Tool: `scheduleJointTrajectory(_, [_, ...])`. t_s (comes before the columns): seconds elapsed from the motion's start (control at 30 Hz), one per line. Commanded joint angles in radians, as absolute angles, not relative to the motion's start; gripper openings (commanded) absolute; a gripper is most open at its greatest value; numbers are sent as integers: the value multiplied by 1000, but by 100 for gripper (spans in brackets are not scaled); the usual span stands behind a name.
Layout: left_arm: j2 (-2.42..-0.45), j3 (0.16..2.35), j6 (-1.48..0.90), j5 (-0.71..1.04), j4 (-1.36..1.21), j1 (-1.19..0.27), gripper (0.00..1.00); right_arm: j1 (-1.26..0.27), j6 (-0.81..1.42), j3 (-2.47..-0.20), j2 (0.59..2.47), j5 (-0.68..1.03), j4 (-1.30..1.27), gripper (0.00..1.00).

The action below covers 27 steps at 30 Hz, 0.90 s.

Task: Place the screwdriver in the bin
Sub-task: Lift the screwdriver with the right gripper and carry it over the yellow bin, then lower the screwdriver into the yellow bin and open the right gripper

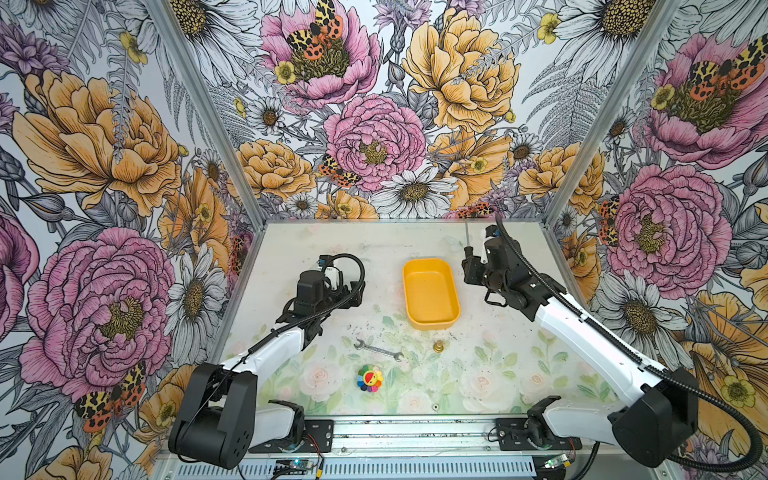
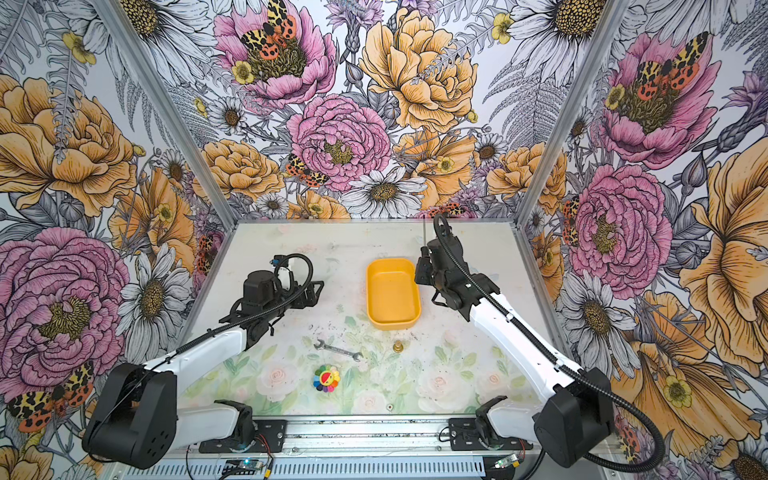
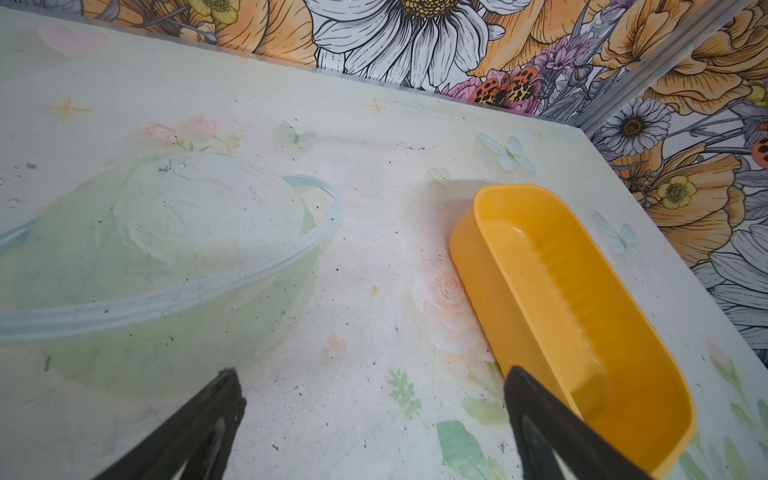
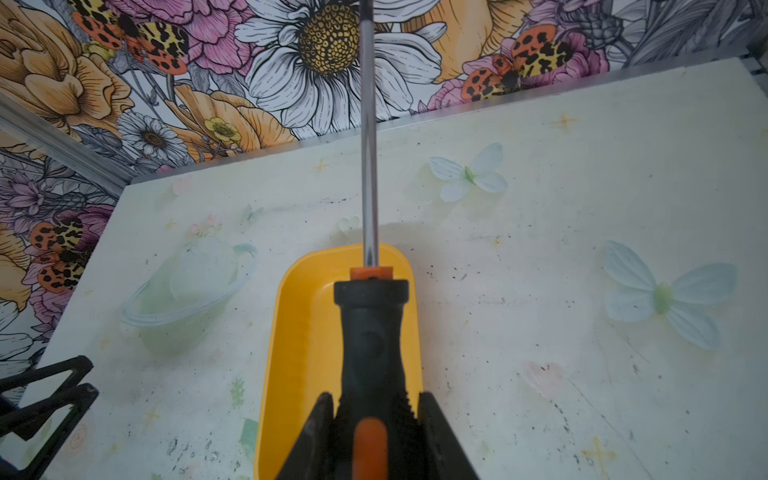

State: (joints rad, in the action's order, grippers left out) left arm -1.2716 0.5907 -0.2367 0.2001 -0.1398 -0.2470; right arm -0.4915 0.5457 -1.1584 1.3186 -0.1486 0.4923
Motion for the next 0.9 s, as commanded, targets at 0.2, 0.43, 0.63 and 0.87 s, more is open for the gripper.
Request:
scheduleJointTrajectory(0.2, [-1241,604,-224,203,-102,-258,99,-637,654,-1238,1555,-250,512,0])
scheduleJointTrajectory(0.43, [-1236,603,-225,189,-101,-262,99,-671,704,-1215,1625,-250,513,0])
scheduleJointTrajectory(0.63, [-1234,595,-226,181,-101,-267,99,-684,727,-1195,1671,-257,512,0])
scheduleJointTrajectory(0.87, [-1232,592,-227,177,-101,-272,99,-684,732,-1190,1728,-264,513,0])
